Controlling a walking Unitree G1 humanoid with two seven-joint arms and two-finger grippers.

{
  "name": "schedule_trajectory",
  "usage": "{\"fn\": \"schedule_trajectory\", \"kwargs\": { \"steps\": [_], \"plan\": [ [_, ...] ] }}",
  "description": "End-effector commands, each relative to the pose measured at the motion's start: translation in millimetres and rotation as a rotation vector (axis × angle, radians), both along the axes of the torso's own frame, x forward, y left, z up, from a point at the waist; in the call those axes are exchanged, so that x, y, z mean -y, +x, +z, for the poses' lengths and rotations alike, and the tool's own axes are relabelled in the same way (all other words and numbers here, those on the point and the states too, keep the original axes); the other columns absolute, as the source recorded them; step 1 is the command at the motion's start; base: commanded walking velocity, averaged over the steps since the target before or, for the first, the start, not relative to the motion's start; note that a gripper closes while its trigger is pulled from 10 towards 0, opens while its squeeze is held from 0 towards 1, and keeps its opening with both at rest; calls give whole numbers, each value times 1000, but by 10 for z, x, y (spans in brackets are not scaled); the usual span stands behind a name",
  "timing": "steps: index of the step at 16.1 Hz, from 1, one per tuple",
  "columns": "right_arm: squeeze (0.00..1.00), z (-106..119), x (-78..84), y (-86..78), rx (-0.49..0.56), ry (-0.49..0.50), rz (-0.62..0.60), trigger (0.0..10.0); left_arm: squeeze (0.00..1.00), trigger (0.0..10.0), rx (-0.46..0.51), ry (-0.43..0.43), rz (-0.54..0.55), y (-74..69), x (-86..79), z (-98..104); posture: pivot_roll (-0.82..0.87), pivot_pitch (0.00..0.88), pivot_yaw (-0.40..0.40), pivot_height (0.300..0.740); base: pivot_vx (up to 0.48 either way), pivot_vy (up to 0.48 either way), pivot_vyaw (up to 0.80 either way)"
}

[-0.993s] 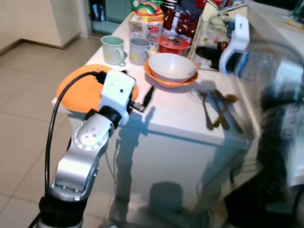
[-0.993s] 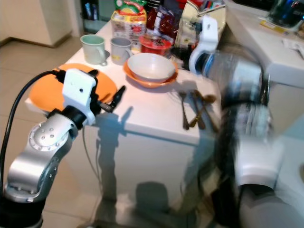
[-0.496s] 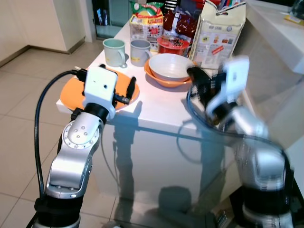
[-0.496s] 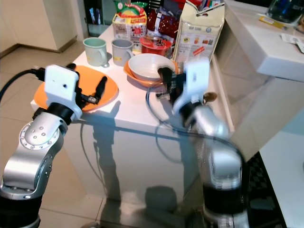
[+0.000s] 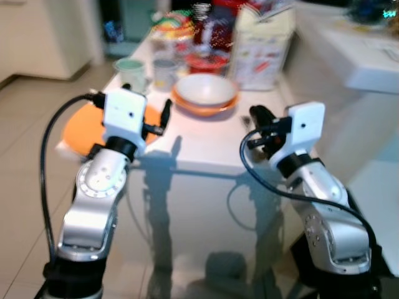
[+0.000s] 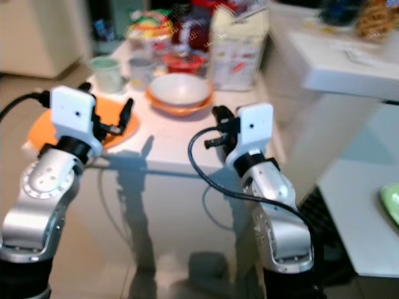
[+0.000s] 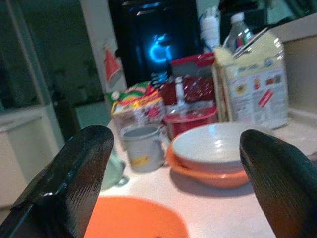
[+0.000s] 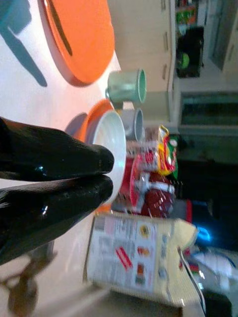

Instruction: Setting the table

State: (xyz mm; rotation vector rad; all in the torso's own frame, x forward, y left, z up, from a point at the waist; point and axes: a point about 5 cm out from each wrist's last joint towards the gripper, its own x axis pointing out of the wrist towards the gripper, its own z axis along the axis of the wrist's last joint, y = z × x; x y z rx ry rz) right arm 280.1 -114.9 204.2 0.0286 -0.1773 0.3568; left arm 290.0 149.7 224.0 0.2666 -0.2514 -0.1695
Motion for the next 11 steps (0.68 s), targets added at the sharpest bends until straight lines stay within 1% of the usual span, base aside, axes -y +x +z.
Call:
{"fn": "schedule_trajectory", "kwargs": {
  "steps": [1, 2, 4, 7, 9, 11],
  "plan": [
    [0, 40, 2, -19, 22, 1, 4, 10000, 0, 10000, -2, -7, -12, 5, 24, -9, 35, 0, -48, 740, 300, 0, 0],
    [0, 36, -32, -18, 19, 0, 22, 10000, 0, 10000, 0, -8, -10, 6, 14, -3, 40, 0, -49, 740, 304, 0, 0],
    [0, 41, -41, -6, 23, -14, 22, 10000, 0, 10000, 4, -8, -10, 10, 9, 11, 43, 0, -49, 740, 326, 0, 0],
    [0, 33, -44, -2, 20, -13, 19, 10000, 0, 10000, 3, -3, -19, 4, 17, 6, 44, 0, -48, 740, 325, 0, 800],
    [0, 38, -73, -19, 18, 28, 37, 10000, 0, 10000, 5, -3, -18, 0, 4, 11, 47, 0, -48, 740, 326, 0, 0],
    [0, 41, -94, -31, 24, 29, 47, 10000, 0, 10000, 7, 0, -16, -3, -16, 14, 48, 0, -47, 740, 324, 0, 0]
  ]
}}
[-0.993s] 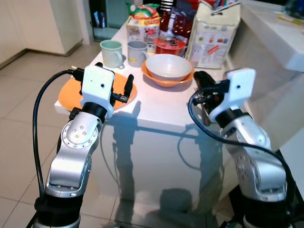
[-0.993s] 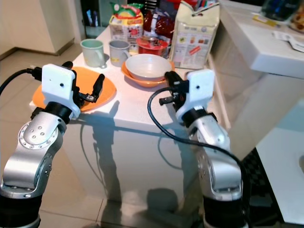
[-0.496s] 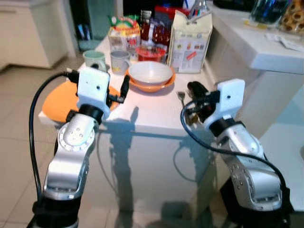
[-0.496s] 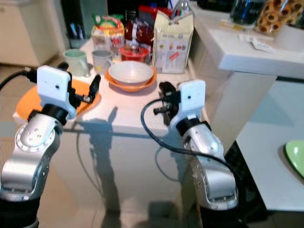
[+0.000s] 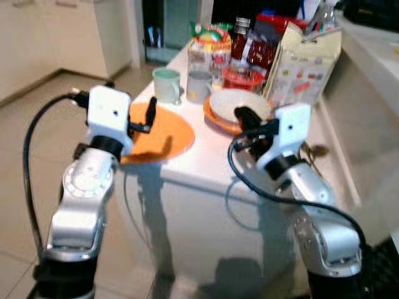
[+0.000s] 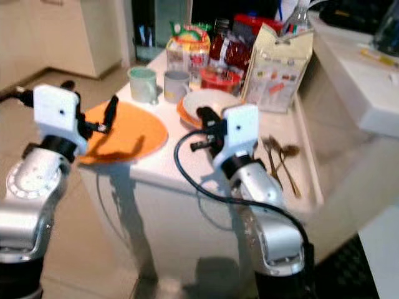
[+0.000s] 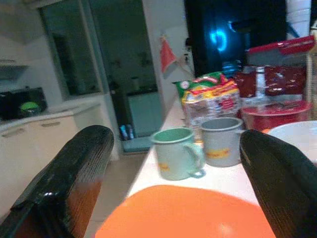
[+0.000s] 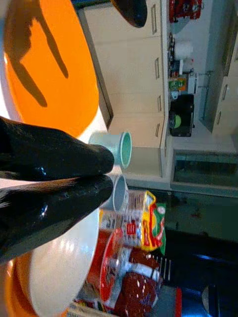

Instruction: Setting the table

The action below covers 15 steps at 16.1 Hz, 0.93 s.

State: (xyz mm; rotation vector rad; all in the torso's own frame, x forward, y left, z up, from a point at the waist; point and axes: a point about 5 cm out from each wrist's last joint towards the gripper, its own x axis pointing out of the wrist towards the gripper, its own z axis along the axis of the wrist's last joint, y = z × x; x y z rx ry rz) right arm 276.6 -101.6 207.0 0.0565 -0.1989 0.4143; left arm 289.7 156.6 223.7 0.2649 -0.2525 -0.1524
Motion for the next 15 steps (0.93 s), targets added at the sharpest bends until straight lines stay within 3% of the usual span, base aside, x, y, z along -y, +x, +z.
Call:
{"fn": "schedule_trajectory", "kwargs": {
  "steps": [1, 4, 7, 15],
  "plan": [
    [0, 30, 45, 3, 15, 10, -24, 10000, 0, 10000, 3, 6, -36, -2, 47, 22, 49, 0, -43, 740, 330, 0, 0],
    [0, 81, 106, 20, 39, 28, -72, 10000, 0, 10000, -6, 13, -60, 2, 80, 14, 48, 0, -39, 740, 316, 0, 0],
    [0, 169, 222, 52, 67, 60, -156, 10000, 0, 10000, -46, 28, -108, -12, 158, -41, 45, 0, -37, 740, 0, 0, 0],
    [0, 100, 214, 118, -6, 28, -177, 10000, 0, 10000, -54, 46, -119, 9, 153, -37, 51, 0, -39, 740, 0, 0, 0]
  ]
}}
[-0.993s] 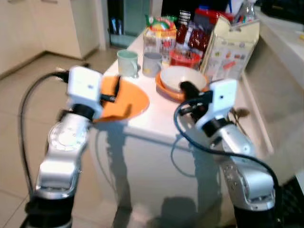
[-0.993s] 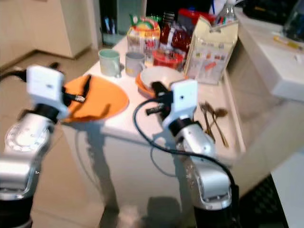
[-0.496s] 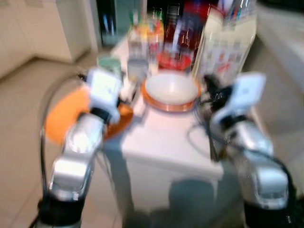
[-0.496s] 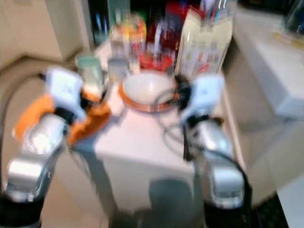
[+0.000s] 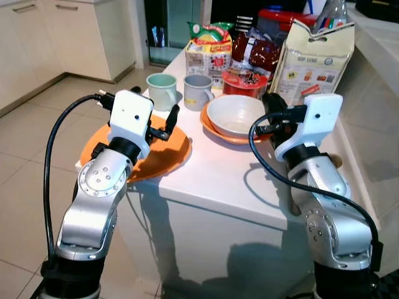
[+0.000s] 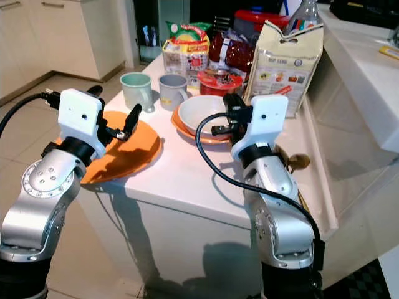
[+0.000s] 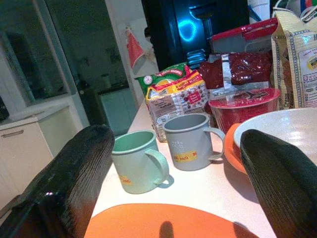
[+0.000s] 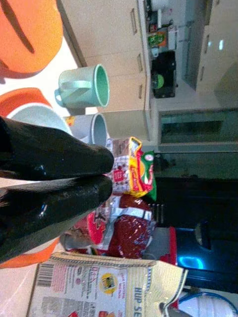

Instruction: Setting the table

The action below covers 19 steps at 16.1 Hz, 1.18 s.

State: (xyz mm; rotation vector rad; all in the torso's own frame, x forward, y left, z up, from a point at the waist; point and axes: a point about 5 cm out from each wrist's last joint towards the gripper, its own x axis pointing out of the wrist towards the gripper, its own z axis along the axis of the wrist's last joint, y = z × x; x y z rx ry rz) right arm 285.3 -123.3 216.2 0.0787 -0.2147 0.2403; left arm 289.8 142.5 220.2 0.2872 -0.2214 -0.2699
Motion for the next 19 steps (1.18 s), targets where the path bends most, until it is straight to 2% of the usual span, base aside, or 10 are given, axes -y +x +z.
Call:
{"fn": "schedule_trajectory", "kwargs": {
  "steps": [1, 2, 3, 4, 5, 7, 11, 14, 16, 19],
  "plan": [
    [0, -29, -21, 52, -37, -50, -8, 10000, 0, 10000, -10, 9, -9, 8, 7, -2, 51, 0, -39, 740, 0, 0, 0],
    [0, -46, -51, 76, -63, -38, 14, 10000, 0, 10000, -8, 8, -8, 9, 0, 5, 52, 0, -39, 740, 0, 0, 0],
    [90, -34, -89, 118, -86, -8, 50, 10000, 0, 10000, -6, 6, -8, 16, -6, 9, 49, 0, -38, 740, 0, 0, 0],
    [933, -16, -127, 155, -99, 21, 93, 10000, 0, 10000, -6, 6, -12, 22, -7, 6, 49, 0, -37, 740, 0, 0, 0],
    [1000, 24, -144, 242, -103, 27, 101, 10000, 0, 10000, -16, 8, -35, 33, 13, -4, 49, 0, -36, 740, 0, 0, 0],
    [1000, 70, -126, 390, -131, 28, 87, 10000, 0, 10000, -48, 33, -97, 69, 79, -40, 56, 0, -42, 740, 0, 0, 0],
    [1000, 174, 127, 722, -266, 64, 8, 10000, 0, 10000, -50, 42, -154, 106, 144, -3, 47, 0, -31, 740, 0, 0, 0],
    [1000, 243, 321, 918, -386, 40, 44, 10000, 0, 10000, -53, 51, -210, 76, 212, 8, 47, 0, -33, 740, 0, 0, 0],
    [1000, 325, 506, 979, -475, 94, 116, 10000, 0, 10000, -74, 62, -238, 56, 236, -10, 46, 0, -36, 740, 0, 0, 0],
    [1000, 440, 719, 1018, -530, 105, 140, 10000, 0, 10000, -98, 74, -274, 11, 258, -41, 48, 0, -40, 740, 0, 0, 0]
  ]
}}
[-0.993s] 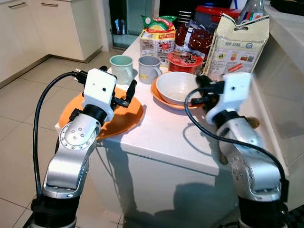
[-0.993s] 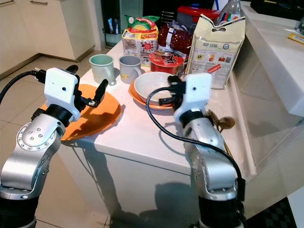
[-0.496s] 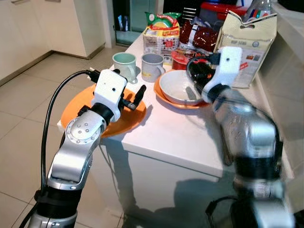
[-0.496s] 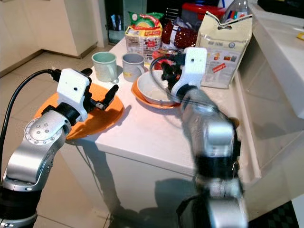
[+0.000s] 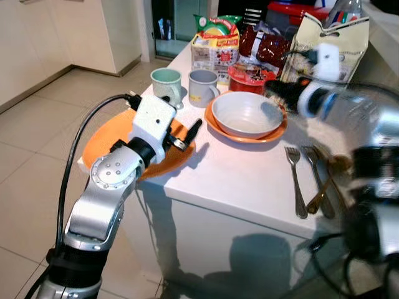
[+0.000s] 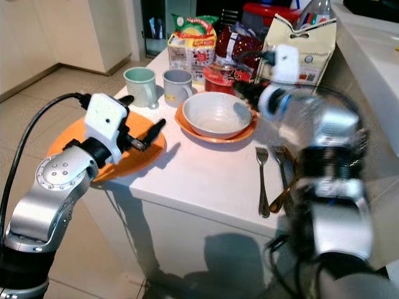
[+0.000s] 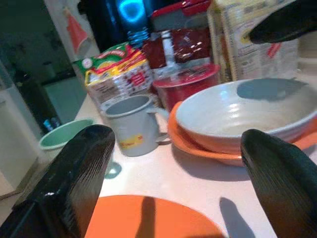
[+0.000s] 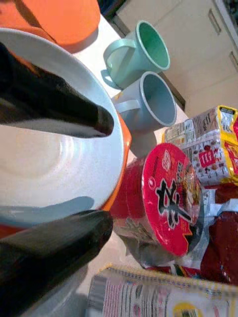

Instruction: Setting the table

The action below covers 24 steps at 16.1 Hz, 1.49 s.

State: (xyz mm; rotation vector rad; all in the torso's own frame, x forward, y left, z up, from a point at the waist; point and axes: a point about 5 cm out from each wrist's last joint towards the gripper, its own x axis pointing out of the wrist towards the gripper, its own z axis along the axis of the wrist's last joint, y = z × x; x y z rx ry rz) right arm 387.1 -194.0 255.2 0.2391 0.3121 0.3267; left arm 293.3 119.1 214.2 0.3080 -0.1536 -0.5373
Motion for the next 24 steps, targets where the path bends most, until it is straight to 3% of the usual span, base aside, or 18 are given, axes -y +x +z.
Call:
{"fn": "schedule_trajectory", "kwargs": {
  "steps": [1, 3, 4, 5, 6, 9, 18, 24],
  "plan": [
    [1000, 90, 40, 3, -2, 10, 17, 10000, 0, 10000, -6, 15, -30, -35, 25, 10, 49, 0, -42, 740, 0, 0, 0],
    [1000, 73, 57, -12, -72, -32, 42, 10000, 0, 10000, -15, 20, -40, -58, 43, -6, 58, 0, -66, 740, 0, 0, 0],
    [906, 35, 47, -15, -118, -45, 51, 10000, 0, 10000, -20, 18, -36, -69, 38, -13, 57, 0, -65, 740, 0, 0, 0],
    [243, 12, 22, -22, -144, -23, 69, 10000, 0, 10000, -26, 18, -33, -85, 32, -26, 57, 0, -67, 740, 0, 0, 0],
    [0, -5, 6, -31, -162, -10, 75, 10000, 0, 10000, -30, 20, -34, -94, 35, -34, 60, 0, -72, 740, 0, 0, 0],
    [0, -86, -47, -70, -241, 16, 74, 10000, 0, 10000, -37, 28, -39, -107, 41, -50, 56, 0, -69, 740, 0, 0, 0],
    [0, 25, 51, -95, -251, 74, -27, 10000, 0, 10000, -50, 44, -50, -100, 42, -52, 52, 0, -54, 740, 0, 0, 0],
    [0, -169, 18, -165, -384, 88, 14, 10000, 0, 10000, -55, 41, -64, -111, 72, -67, 47, 0, -62, 740, 0, 0, 0]
  ]
}}
